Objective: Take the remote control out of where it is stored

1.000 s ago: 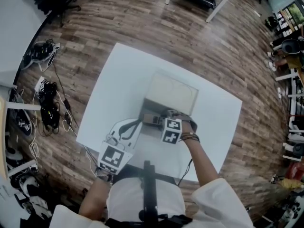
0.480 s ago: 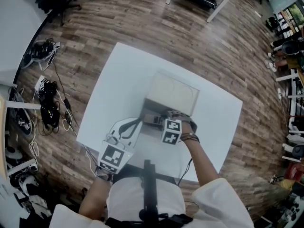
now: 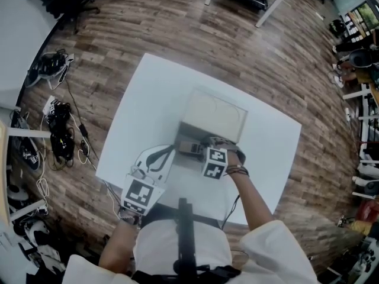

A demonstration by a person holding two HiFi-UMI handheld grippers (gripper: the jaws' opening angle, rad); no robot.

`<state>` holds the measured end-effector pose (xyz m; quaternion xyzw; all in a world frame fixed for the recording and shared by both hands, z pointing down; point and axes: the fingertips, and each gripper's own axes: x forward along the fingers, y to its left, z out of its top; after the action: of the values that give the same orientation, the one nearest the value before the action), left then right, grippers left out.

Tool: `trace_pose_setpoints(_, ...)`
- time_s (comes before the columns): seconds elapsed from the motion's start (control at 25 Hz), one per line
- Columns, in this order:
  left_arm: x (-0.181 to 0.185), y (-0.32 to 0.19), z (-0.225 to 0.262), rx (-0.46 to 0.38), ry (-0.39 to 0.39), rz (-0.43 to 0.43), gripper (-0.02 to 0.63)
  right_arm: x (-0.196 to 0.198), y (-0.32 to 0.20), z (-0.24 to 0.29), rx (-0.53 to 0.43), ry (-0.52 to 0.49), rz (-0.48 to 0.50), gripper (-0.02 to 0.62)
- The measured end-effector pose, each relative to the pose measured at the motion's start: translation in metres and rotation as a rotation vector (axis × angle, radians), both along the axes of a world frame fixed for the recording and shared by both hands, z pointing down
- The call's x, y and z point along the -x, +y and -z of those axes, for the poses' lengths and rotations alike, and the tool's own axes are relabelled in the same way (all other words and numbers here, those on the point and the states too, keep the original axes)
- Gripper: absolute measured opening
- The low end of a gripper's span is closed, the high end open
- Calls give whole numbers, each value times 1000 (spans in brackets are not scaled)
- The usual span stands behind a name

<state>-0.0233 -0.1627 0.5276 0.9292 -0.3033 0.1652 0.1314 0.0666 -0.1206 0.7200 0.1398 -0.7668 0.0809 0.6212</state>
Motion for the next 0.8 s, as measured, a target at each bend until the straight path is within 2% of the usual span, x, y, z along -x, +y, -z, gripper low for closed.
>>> trace_pose_setpoints(0.36, 4, -3, 10, -12, -7, -8, -11, -3, -9, 6, -37, 11, -20, 187)
trace_pose_setpoints(0.8, 6, 0, 14, -29, -16, -16, -11, -12, -9, 13, -72, -7, -97, 187)
